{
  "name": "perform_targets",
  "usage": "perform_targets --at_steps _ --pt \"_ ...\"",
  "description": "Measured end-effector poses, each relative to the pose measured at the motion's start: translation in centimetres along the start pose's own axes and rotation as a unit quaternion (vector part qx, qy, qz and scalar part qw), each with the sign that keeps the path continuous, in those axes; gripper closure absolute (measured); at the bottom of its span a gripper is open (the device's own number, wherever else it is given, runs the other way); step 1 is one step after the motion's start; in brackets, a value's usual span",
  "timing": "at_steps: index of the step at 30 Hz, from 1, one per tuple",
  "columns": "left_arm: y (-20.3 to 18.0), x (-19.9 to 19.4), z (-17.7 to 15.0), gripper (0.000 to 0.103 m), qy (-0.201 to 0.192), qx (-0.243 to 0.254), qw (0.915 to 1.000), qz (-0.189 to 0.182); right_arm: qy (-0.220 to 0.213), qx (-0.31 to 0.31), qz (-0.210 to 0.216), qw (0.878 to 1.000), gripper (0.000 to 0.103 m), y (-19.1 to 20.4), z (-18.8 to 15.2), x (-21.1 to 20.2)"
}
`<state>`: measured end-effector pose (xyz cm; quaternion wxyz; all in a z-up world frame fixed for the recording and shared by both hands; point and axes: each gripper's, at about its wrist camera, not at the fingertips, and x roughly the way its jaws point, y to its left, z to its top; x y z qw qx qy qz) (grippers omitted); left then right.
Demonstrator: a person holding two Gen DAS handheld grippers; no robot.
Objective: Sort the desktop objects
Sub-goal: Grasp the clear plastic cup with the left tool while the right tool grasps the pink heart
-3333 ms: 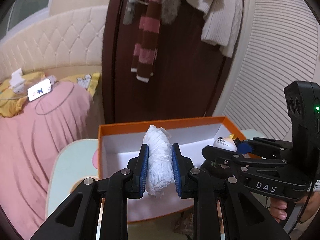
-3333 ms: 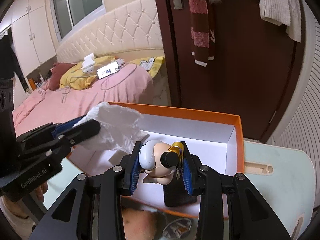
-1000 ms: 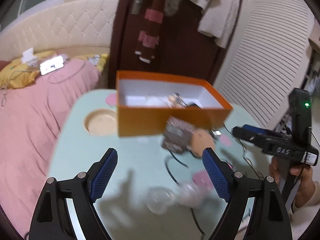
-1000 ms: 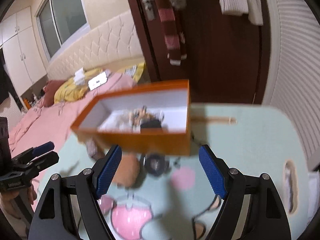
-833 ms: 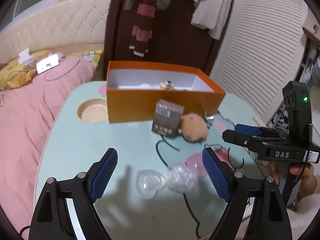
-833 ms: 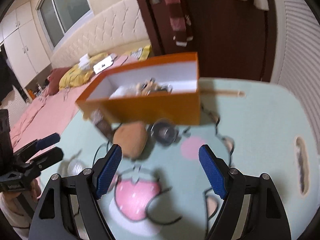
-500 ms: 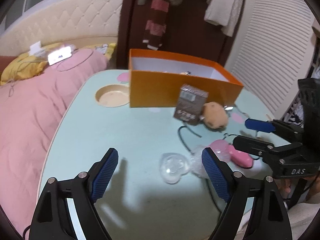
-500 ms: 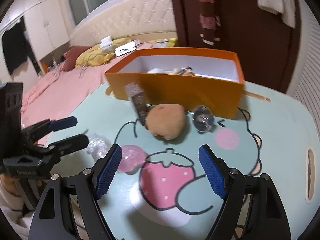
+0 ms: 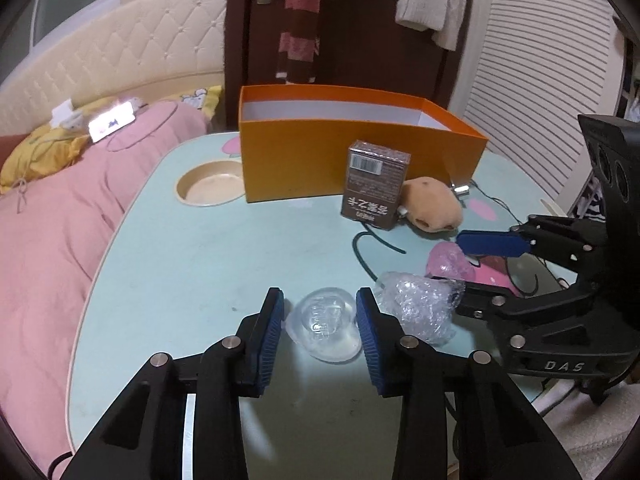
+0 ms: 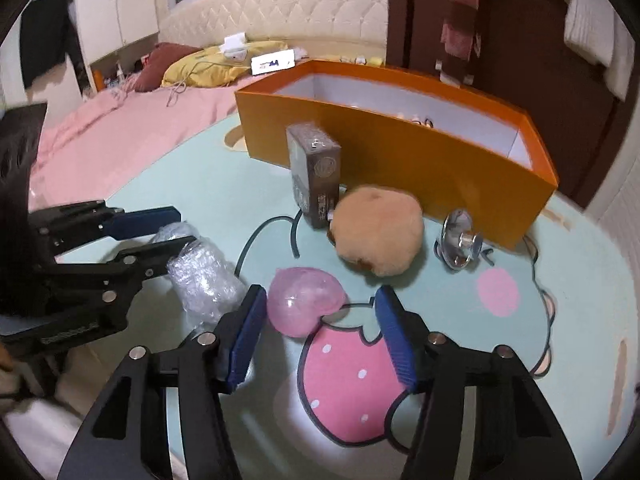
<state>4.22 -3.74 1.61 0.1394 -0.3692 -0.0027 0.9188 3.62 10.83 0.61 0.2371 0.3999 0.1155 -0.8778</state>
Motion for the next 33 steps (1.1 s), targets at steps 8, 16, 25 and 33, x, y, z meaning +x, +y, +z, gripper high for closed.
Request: perform_targets --at_steps 8,16,25,33 --pt "-0.5 -0.3 -0.1 0.068 -0.003 0.005 1.0000 -0.008 -0.015 0.017 0.013 1.000 0.063 -0.7 -0.1 -0.5" --pt "-0.5 -0.9 0.3 0.068 -0.013 -0.006 0.9998 -0.015 -0.029 0.056 0.022 0.998 0.063 -2.2 0.0 -1.7" --pt "-0.4 -1.3 1.5 0.068 -0.024 -0.018 0.9993 -0.020 -0.040 0.058 0.019 0.997 0.063 -2.5 0.5 -2.5" --pt "-0.9 -1.1 3.7 0.068 -0.036 -0.009 0.9989 -0.027 -0.047 0.068 0.020 0.996 0.063 -3.6 1.5 -2.9"
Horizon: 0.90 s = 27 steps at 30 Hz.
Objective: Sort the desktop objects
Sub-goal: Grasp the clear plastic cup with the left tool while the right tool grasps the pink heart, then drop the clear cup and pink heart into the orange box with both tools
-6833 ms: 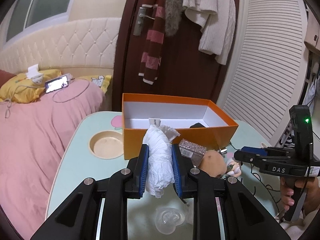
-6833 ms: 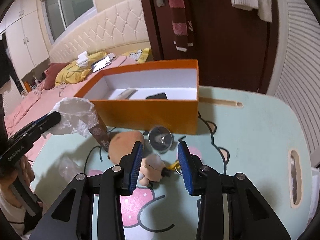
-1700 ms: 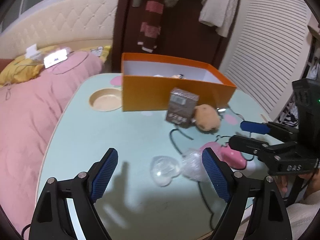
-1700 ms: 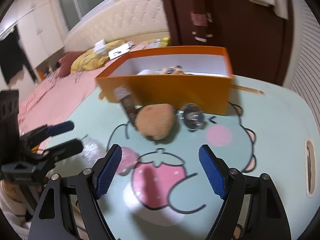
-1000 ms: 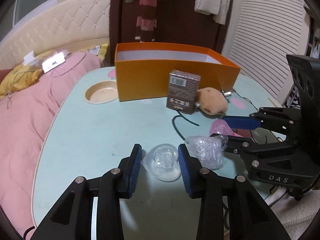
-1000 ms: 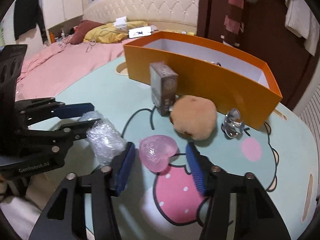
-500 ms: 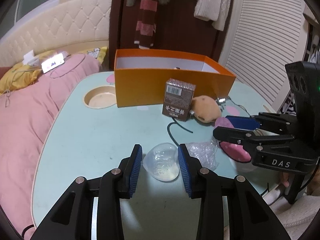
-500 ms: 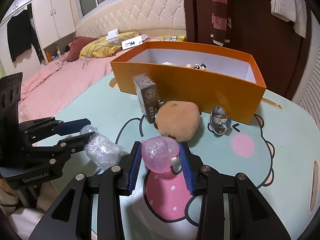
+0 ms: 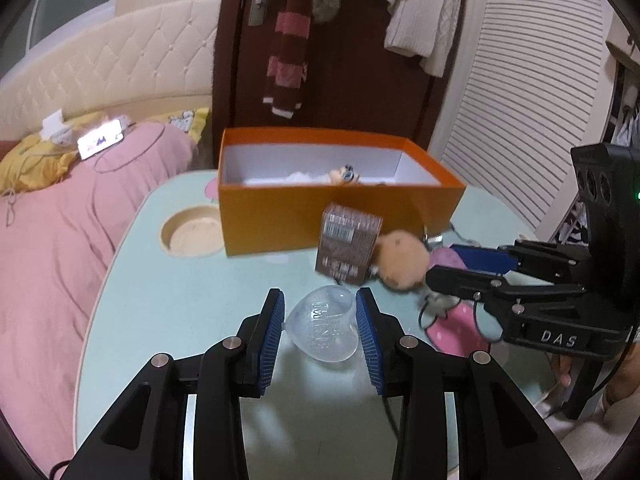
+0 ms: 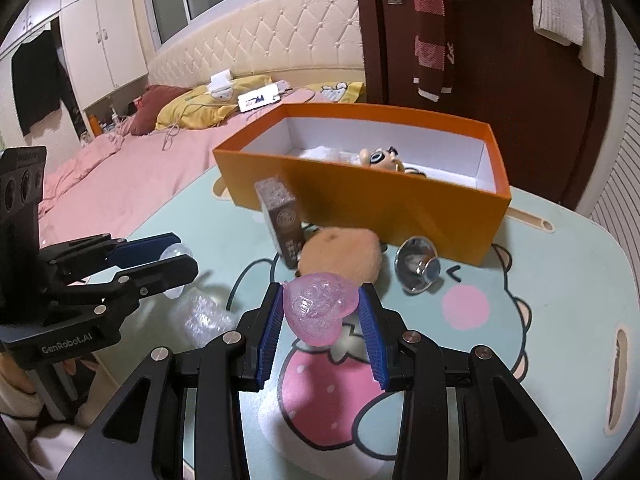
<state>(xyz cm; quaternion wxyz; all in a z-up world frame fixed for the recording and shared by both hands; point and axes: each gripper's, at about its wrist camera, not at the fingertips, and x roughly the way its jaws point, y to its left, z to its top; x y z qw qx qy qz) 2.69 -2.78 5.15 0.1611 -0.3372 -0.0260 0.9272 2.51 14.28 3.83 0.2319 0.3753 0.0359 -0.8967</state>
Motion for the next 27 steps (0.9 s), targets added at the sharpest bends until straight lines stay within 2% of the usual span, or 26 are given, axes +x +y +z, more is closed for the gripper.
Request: perform_targets --at_steps 9,15,27 --pt "-0.4 0.6 4.0 0.068 -0.028 0.014 0.9994 -0.012 -0.021 0.005 -0.002 1.000 0.063 -0.9 2.5 -0.2" --pt "-0.4 1.9 5.7 0.068 -0.027 0.011 0.9994 -0.021 -0.031 0.013 -0.004 0.999 0.063 -1.8 4.3 0.5" --pt "0.1 3.8 8.9 0.068 -0.035 0.013 0.9991 -0.017 -0.054 0.007 0.000 0.998 0.063 -2.4 7.7 1.4"
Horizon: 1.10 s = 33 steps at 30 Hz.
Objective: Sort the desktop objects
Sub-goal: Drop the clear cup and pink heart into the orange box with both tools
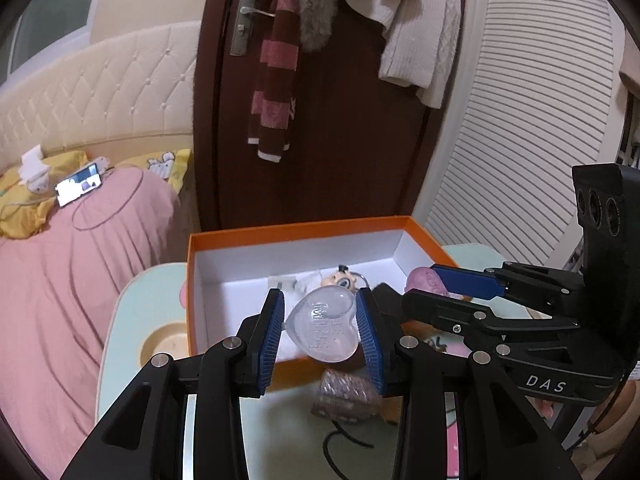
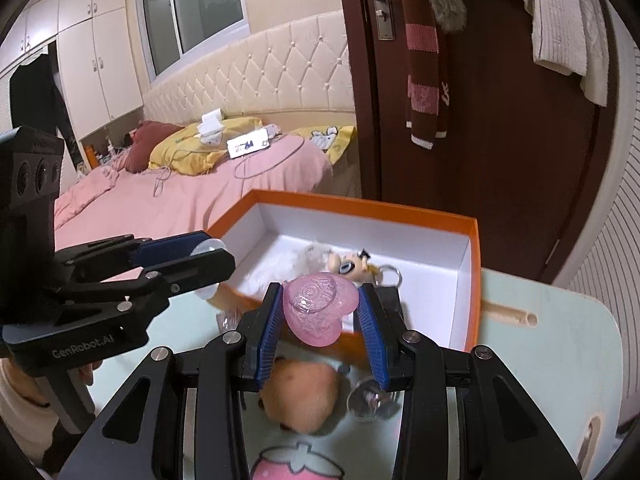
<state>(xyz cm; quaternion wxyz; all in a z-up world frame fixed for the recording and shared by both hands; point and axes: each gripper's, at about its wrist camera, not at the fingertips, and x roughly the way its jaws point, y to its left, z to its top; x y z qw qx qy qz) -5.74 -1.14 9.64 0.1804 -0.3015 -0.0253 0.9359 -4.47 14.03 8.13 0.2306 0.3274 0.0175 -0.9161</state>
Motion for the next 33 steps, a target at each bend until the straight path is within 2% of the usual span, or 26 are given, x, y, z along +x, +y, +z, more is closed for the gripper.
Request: perform_targets --at_steps 10,14,18,33 --pt "0.3 2.7 1.2 0.068 0.009 0.005 0.9999 0.001 0.013 0.011 -0.001 1.000 0.063 -0.7 1.5 2.6" --pt "1.0 4.4 0.8 0.068 0.028 -0.012 0.9995 -0.001 0.030 0.018 -0.016 0.999 0.063 -1.1 1.5 4.1" --pt "1.4 5.5 -0.2 0.068 0.045 -0.024 0.9987 0.001 0.065 0.044 -0.027 0.997 0.063 -2.1 0.7 5.9" --pt "1.1 5.8 -0.3 0.068 0.050 -0.014 0.9987 0.000 0.064 0.045 -0.026 0.997 0.063 -2.6 0.3 6.1"
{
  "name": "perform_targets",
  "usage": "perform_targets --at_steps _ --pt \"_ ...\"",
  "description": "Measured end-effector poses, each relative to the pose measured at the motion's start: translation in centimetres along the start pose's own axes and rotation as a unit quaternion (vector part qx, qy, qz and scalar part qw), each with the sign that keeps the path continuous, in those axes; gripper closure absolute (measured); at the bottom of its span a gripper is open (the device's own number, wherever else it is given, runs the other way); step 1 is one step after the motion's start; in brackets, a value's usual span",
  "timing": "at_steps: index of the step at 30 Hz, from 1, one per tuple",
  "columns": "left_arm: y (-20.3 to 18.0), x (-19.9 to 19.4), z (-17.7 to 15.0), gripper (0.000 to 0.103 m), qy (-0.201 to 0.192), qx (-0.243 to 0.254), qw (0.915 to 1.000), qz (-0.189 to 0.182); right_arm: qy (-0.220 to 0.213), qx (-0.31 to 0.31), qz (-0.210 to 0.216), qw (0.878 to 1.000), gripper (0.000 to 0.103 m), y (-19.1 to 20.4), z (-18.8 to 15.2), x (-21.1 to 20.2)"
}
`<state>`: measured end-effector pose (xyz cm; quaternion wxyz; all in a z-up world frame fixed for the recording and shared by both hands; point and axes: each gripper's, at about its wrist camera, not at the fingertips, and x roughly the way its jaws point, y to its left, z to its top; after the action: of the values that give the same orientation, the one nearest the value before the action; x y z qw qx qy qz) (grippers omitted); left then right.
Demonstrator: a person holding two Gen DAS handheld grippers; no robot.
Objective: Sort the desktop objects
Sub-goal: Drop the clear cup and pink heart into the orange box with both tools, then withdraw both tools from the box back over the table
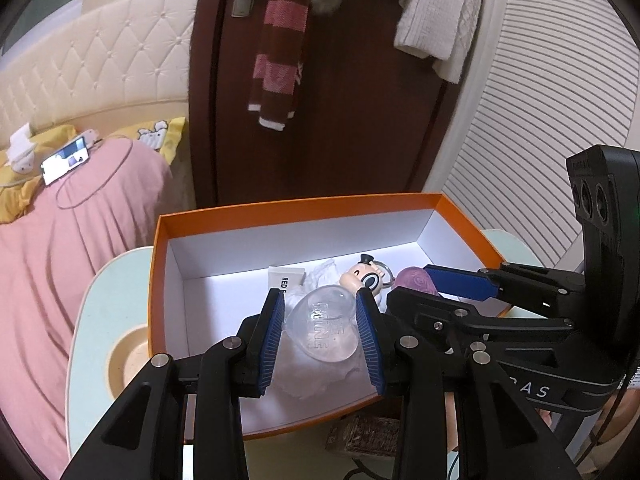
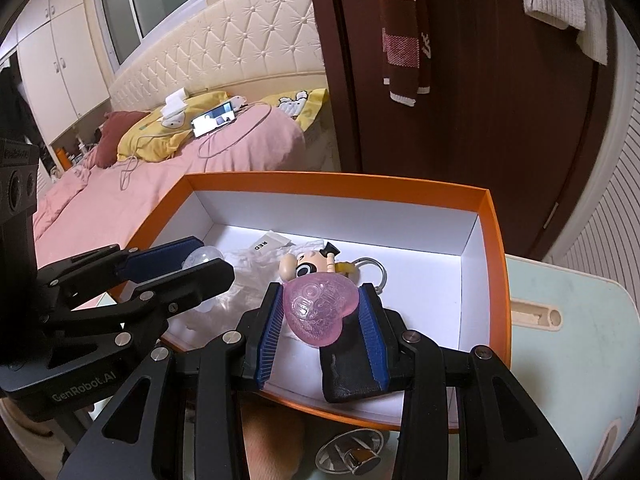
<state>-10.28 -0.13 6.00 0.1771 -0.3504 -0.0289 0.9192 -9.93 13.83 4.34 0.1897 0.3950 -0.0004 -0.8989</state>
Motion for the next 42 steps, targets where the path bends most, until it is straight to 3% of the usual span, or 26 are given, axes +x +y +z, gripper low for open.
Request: perform_targets --at_steps 15,18,22,27,31,42 --pt "0.5 0.0 -0.1 0.068 0.003 0.006 1.0000 -0.001 0.002 0.000 0.000 1.000 0.063 -0.1 0.2 0.1" --pt "0.4 -0.4 -0.1 0.059 -0.011 0.000 0.9999 -0.002 0.002 0.001 0.000 1.000 0.061 -0.1 0.2 0.0" --pt "0.7 -1.2 -0.1 0.031 -0.032 -0.007 0.9994 0.011 -0.008 -0.009 -0.027 1.000 0.061 0.2 0.2 -0.4" --pt "1.8 -1.4 -0.1 0.028 -0.032 -0.040 0.9987 -0.002 -0.017 -0.009 -0.026 0.999 0.052 0.4 0.3 -0.8" --pt "1.8 -1.8 -0.2 0.027 -0.037 -0.039 0.9986 -0.001 -0.031 -0.012 -0.045 0.998 0.039 0.7 0.3 -1.2" --pt "0.8 -3.9 -0.8 0.022 -0.039 -0.027 0.9989 0.001 -0.052 -0.005 -0.043 0.998 0.037 0.6 0.5 -3.1"
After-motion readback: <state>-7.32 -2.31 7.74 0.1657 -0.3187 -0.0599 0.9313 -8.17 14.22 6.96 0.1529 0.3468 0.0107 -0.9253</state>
